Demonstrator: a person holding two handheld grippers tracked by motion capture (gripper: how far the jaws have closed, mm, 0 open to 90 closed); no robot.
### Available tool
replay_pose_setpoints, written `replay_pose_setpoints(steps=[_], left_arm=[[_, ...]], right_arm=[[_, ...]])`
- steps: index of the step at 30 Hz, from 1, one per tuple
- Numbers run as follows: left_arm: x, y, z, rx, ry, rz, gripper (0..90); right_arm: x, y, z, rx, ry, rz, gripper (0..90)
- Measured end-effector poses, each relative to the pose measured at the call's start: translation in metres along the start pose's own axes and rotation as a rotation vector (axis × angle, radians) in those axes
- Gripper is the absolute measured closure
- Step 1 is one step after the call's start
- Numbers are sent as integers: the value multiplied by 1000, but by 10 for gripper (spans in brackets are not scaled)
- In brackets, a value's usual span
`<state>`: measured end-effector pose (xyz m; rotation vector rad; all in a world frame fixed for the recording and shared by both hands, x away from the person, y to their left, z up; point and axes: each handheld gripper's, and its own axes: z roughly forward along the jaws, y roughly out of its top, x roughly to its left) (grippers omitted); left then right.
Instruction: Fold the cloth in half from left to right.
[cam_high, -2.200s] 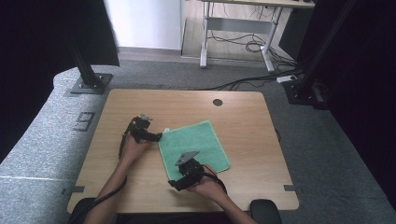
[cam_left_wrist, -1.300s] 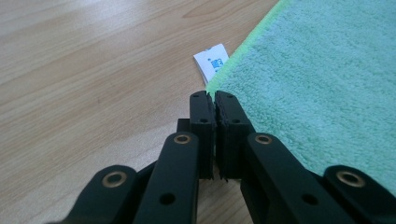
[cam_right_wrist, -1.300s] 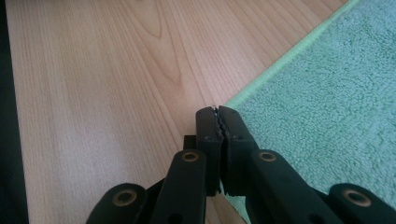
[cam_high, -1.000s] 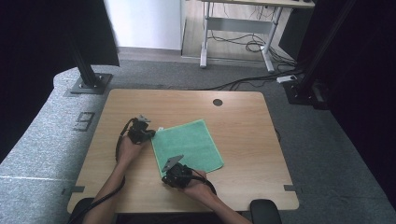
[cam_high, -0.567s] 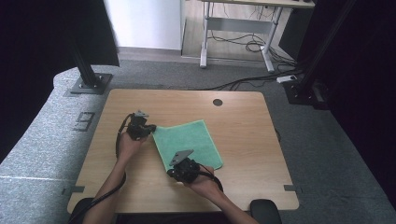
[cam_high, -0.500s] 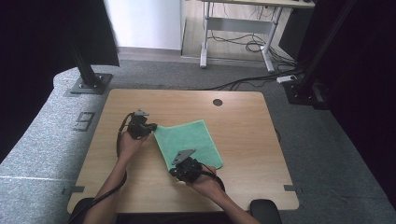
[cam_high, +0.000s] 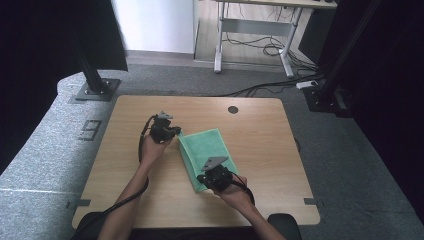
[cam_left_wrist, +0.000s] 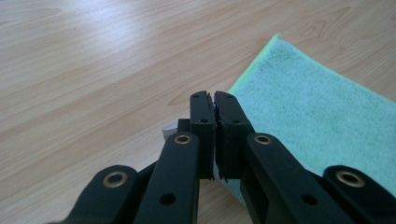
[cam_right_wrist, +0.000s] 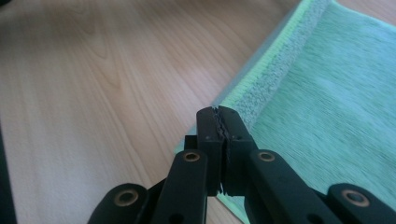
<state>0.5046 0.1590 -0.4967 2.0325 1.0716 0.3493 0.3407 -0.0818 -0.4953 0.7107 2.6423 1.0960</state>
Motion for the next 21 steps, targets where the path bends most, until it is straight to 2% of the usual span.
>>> replay_pose_setpoints(steps=[14, 21], left_arm=[[-31, 27, 31, 9, 1, 94, 862], [-44, 40, 45, 25, -8, 126, 862]], right_arm=[[-23, -23, -22, -9, -49, 59, 872], [-34, -33, -33, -16, -70, 89, 872]])
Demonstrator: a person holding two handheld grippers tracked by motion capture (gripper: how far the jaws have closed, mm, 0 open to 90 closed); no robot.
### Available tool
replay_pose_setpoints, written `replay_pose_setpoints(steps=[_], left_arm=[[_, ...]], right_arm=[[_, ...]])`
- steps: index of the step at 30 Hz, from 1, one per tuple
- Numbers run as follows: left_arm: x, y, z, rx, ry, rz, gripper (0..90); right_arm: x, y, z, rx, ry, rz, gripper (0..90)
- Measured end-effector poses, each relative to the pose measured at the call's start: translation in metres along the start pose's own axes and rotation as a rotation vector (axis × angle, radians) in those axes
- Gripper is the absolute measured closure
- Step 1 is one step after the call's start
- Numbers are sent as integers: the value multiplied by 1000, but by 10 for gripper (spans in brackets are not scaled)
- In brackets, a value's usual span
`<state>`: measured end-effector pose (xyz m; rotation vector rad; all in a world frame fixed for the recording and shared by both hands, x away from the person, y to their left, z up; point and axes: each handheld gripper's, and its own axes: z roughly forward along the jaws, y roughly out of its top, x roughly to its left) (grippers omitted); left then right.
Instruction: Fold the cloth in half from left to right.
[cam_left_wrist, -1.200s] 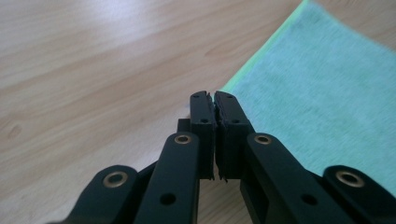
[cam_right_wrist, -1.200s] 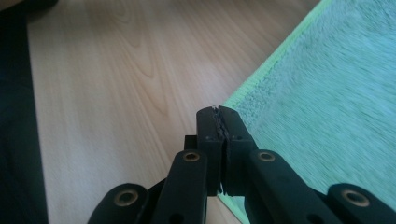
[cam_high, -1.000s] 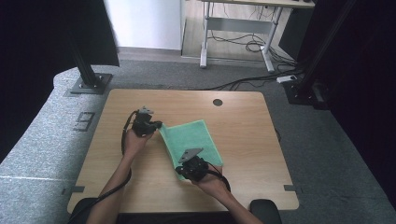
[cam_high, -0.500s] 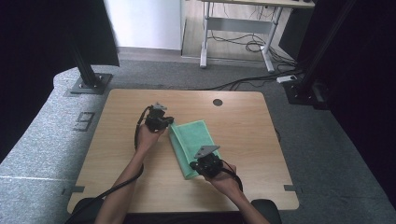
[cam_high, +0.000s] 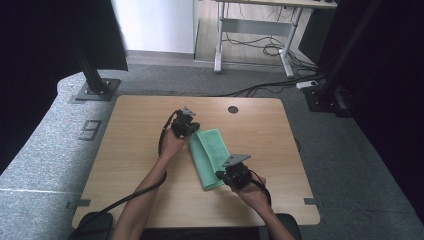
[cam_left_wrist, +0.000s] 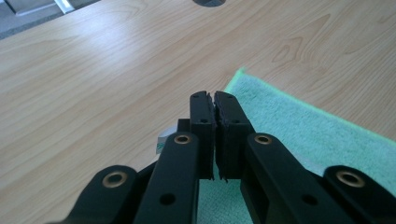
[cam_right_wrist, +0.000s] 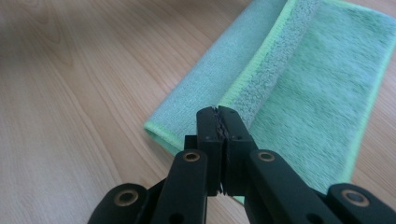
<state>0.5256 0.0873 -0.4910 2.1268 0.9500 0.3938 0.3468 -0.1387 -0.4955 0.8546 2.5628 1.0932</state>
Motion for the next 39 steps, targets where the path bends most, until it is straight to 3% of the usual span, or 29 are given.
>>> replay_pose_setpoints(steps=[18, 27, 32, 39], left_arm=[[-19, 19, 35, 61, 22, 75, 859], [-23, 21, 52, 87, 35, 87, 839], [-23, 22, 52, 52, 47, 67, 597], [-24, 26, 41, 1, 69, 63, 374]], right_arm=[[-23, -19, -3, 8, -35, 67, 872], [-33, -27, -2, 17, -59, 98, 871], [-37, -31, -2, 18, -73, 106, 853], [-45, -33, -7, 16, -161, 109, 656]])
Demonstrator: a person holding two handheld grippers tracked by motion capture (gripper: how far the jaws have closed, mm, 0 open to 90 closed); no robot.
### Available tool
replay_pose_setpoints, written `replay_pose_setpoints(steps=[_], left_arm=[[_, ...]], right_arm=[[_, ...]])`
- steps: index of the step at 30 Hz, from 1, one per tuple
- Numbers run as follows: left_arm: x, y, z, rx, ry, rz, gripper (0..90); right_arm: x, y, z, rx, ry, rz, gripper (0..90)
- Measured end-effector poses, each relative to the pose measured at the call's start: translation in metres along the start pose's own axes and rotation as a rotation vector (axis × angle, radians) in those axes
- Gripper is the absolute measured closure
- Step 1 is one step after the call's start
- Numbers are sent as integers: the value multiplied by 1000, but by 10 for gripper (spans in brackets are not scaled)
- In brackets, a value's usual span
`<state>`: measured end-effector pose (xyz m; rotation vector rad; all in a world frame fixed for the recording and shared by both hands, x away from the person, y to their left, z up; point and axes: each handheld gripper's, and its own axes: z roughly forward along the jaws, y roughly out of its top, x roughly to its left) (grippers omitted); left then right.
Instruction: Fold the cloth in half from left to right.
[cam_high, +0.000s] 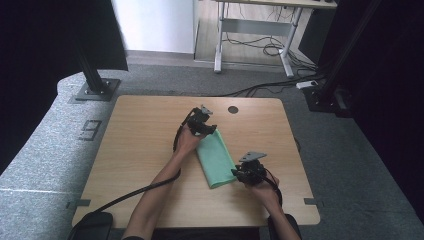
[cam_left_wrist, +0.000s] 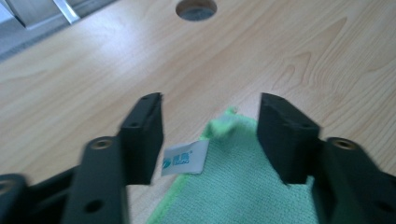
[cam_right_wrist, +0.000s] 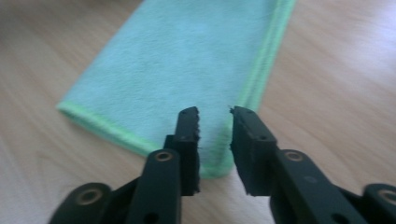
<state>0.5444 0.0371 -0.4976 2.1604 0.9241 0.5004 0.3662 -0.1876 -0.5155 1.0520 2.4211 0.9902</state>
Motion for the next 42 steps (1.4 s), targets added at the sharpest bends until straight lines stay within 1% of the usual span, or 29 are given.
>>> replay_pose_setpoints(steps=[2, 4, 5, 8, 10, 12, 15, 17, 19, 22, 24, 26, 27, 30, 36, 39, 42], left_arm=[[0, 1, -4, -3, 2, 1, 329], [0, 0, -7, -1, -5, 7, 320], [0, -2, -8, 3, -3, 12, 316], [2, -9, -11, 15, 1, 16, 310], [7, -16, -13, 27, 11, 15, 307], [13, -23, -14, 32, 17, -2, 302], [25, -32, -17, 41, 36, -26, 294], [32, -38, -18, 47, 56, -37, 287], [39, -43, -18, 56, 67, -56, 286], [45, -51, -16, 76, 88, -69, 286], [46, -56, -14, 86, 92, -72, 286], [45, -60, -13, 90, 87, -72, 286], [43, -62, -13, 91, 84, -65, 286], [36, -67, -16, 85, 69, -54, 286], [17, -79, -25, 75, 43, -30, 286], [7, -84, -32, 75, 34, -8, 286], [-4, -88, -39, 67, 18, 0, 286]], right_arm=[[-4, 0, -1, -12, -21, 8, 598], [-6, 0, 0, -25, -22, 16, 548], [-7, 0, 1, -24, -20, 10, 527], [-9, -3, 9, 4, -47, -23, 496], [-13, -7, 14, 31, -60, -32, 466], [-16, -11, 19, 46, -41, -22, 439], [-21, -14, 21, 36, -21, 17, 414], [-21, -15, 21, 35, -15, 25, 416], [-20, -15, 21, 38, -4, 29, 416], [-18, -15, 21, 36, 4, 29, 412], [-18, -16, 21, 35, 7, 36, 411], [-19, -16, 21, 32, 11, 47, 407], [-20, -17, 21, 32, 14, 52, 404], [-20, -17, 21, 31, 16, 54, 403], [-21, -17, 21, 30, 18, 52, 396], [-21, -17, 21, 29, 19, 53, 390], [-21, -17, 22, 28, 18, 54, 384]])
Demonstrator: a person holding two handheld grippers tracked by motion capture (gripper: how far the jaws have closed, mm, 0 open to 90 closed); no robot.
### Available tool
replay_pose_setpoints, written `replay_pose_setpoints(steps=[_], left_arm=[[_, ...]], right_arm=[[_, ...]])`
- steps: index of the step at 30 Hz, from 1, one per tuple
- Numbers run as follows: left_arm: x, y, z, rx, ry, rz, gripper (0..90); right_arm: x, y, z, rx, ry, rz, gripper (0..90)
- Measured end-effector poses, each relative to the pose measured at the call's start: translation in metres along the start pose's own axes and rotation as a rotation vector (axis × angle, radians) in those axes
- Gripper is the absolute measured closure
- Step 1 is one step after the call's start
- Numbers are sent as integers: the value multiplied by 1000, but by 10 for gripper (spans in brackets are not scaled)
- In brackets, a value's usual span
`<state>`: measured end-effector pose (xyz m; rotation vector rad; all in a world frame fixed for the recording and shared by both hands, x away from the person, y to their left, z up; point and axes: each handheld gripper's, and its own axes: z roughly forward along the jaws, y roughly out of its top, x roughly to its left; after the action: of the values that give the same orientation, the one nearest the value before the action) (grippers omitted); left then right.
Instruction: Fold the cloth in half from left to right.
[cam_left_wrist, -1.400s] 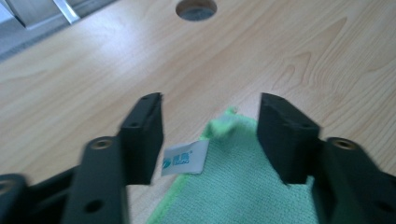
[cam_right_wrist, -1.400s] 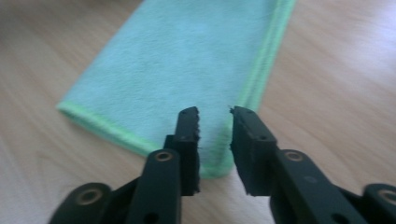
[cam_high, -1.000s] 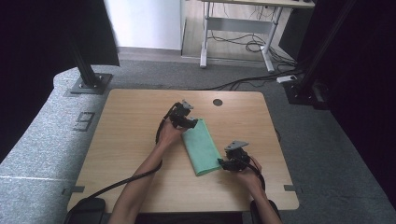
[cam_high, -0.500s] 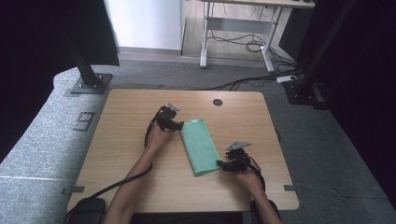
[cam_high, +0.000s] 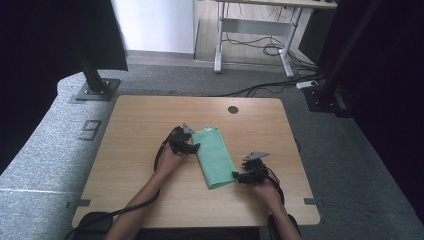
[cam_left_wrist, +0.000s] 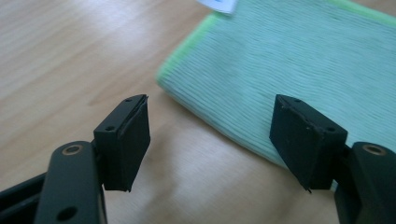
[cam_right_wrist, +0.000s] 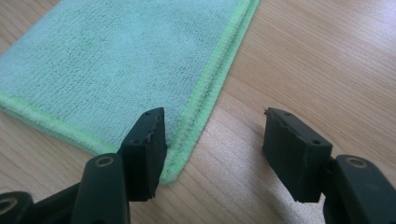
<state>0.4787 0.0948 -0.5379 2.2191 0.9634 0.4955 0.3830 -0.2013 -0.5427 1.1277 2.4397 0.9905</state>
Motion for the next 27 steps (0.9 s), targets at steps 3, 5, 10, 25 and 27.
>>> replay_pose_setpoints(steps=[3, 5, 10, 25, 27], left_arm=[[-11, -5, -6, 0, -23, 19, 284], [-20, -9, -11, -1, -41, 26, 283], [-44, -19, -20, -5, -92, 36, 281], [-97, -48, -50, 8, -168, 53, 279], [-96, -51, -51, 6, -166, 55, 279]], right_arm=[[0, 0, 0, 0, 1, 0, 380], [0, 0, 0, -1, 0, 0, 378], [-1, 0, 0, 0, -1, -2, 365], [-1, 0, 0, -1, -5, 3, 353], [0, 0, 1, 0, -5, 2, 334]])
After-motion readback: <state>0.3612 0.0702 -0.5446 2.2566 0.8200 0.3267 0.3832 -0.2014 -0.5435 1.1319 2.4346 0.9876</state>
